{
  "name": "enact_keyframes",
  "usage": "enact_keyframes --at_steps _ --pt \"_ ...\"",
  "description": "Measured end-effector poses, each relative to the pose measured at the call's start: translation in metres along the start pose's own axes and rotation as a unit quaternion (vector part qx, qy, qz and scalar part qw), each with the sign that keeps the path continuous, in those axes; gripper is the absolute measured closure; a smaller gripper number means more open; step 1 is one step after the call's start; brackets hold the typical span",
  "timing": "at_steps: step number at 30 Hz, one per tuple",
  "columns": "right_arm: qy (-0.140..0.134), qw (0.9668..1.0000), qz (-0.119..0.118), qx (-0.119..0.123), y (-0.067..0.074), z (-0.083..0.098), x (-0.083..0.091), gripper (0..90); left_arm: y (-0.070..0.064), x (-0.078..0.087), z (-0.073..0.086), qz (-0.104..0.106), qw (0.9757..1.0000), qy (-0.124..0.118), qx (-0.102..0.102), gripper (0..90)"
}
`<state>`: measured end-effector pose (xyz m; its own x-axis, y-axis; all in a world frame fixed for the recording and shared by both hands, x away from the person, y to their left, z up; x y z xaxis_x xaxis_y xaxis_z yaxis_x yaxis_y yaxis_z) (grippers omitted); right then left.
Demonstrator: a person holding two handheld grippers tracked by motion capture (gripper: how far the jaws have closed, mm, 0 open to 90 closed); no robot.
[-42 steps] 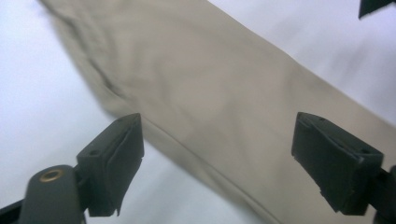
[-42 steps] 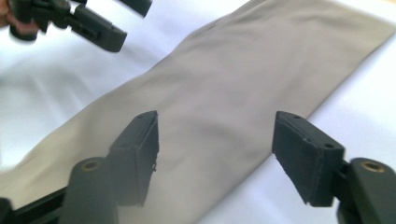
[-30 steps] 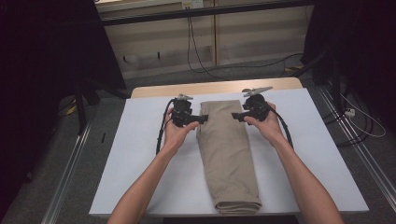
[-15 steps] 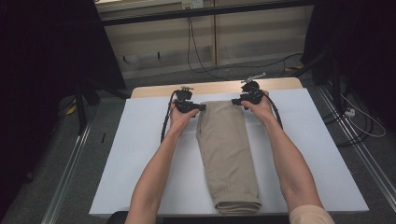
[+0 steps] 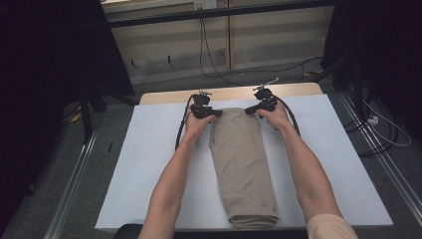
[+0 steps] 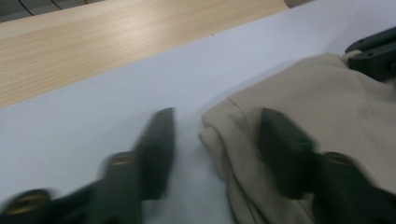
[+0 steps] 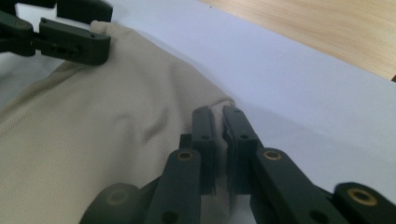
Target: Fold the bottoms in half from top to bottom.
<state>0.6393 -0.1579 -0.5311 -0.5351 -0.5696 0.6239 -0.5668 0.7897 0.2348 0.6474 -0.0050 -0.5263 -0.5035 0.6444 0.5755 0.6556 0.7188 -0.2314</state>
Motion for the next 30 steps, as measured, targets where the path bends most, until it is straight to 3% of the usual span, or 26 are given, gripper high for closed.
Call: enact_keyframes --at_steps 1,4,5,7,10,13,18,21,27,30 --pt "0.0 1.0 0.0 -0.005 0.0 0.0 0.0 85.8 -0.004 0.0 0.003 0.001 1.0 0.0 -0.008 83.3" --pt "-0.011 0.9997 0.013 -0.016 -0.002 -0.004 0.005 86.7 -0.011 0.005 0.005 0.018 0.9998 0.001 0.001 86.1" --pt "-0.024 0.9995 0.015 -0.015 -0.002 -0.008 0.009 86.8 -0.008 0.009 0.001 0.007 0.9999 -0.012 0.006 86.3" --pt "-0.045 0.9987 0.02 -0.014 -0.001 -0.018 0.018 86.9 -0.005 0.021 -0.012 0.019 0.9978 -0.05 0.041 86.8" --pt "-0.076 0.9969 0.022 -0.005 0.003 -0.038 0.034 87.1 -0.001 0.037 -0.031 0.006 0.9974 -0.066 0.027 87.0" --pt "-0.111 0.9935 0.022 0.002 0.007 -0.056 0.05 87.1 -0.001 0.052 -0.052 0.003 0.9954 -0.093 0.022 87.1" --pt "-0.143 0.9894 0.022 0.017 0.015 -0.081 0.074 87.1 -0.008 0.076 -0.079 0.005 0.9907 -0.136 0.007 87.1" --pt "-0.163 0.986 0.016 0.031 0.025 -0.093 0.088 87.1 -0.015 0.09 -0.085 0.013 0.9888 -0.149 -0.003 87.1" --pt "-0.187 0.9807 -0.001 0.056 0.05 -0.093 0.121 87.2 -0.047 0.127 -0.086 0.027 0.9848 -0.162 -0.056 87.1" --pt "-0.201 0.9772 -0.01 0.068 0.064 -0.089 0.137 87.1 -0.059 0.144 -0.083 0.037 0.9822 -0.174 -0.058 87.0"
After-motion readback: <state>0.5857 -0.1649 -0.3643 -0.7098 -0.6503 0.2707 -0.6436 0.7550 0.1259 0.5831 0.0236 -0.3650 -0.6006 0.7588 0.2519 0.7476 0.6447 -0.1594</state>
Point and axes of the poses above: each handheld gripper's, and its own axes: x roughly backward along the jaws, z roughly out of its underside, y roughly to its left, the point moved 10 cm from there along -x, roughly forward along the jaws, and after that the axes turned 7 degrees about -y, right-handed, at the moved point
